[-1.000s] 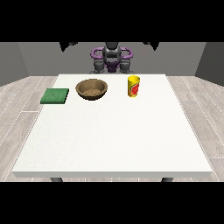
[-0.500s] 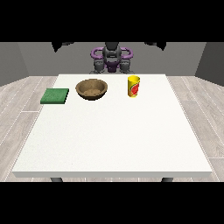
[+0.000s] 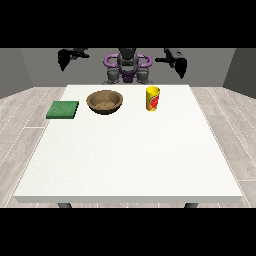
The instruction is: Pick the cup and pour the ball into the bowl, then pick the bowl and place it on the pad
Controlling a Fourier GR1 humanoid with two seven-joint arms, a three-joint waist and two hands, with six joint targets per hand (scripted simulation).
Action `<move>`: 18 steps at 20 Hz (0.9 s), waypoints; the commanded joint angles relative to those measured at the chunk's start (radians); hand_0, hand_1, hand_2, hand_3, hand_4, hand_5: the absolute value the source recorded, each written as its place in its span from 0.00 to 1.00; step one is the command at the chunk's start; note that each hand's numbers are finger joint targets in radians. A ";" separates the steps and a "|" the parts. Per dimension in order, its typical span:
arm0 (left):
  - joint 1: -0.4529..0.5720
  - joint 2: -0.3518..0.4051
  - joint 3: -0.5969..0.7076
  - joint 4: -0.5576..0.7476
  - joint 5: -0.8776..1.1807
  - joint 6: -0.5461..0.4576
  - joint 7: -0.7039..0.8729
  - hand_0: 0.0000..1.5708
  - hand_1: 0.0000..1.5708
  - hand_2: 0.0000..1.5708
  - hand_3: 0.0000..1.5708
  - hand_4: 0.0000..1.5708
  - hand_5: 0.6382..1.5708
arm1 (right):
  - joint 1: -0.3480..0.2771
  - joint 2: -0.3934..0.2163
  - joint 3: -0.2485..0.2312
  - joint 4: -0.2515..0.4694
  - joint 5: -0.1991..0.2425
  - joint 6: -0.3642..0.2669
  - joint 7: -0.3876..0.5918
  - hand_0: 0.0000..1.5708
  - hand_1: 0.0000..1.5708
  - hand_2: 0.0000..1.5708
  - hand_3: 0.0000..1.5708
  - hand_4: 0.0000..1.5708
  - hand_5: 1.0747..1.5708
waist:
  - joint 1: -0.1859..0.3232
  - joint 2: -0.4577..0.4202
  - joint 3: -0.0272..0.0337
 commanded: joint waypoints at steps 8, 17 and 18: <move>-0.090 -0.103 -0.012 0.367 -0.128 0.135 -0.371 0.00 0.00 0.00 0.00 0.00 0.95 | -0.044 -0.005 -0.002 0.038 0.015 0.049 -0.121 0.00 0.00 0.00 0.00 0.00 1.00 | -0.083 0.115 -0.0002; -0.258 -0.069 0.043 0.664 -0.105 0.137 -0.548 0.00 0.00 0.00 0.00 0.00 0.94 | -0.069 -0.004 -0.014 0.175 0.051 0.076 -0.235 0.00 0.00 0.00 0.00 0.00 1.00 | -0.067 0.170 0.0000; -0.259 -0.043 0.051 0.710 -0.106 0.104 -0.588 0.00 0.00 0.00 0.00 0.00 0.95 | -0.107 0.027 -0.007 0.135 0.053 0.011 -0.195 0.00 0.00 0.00 0.00 0.00 1.00 | -0.059 0.192 -0.0004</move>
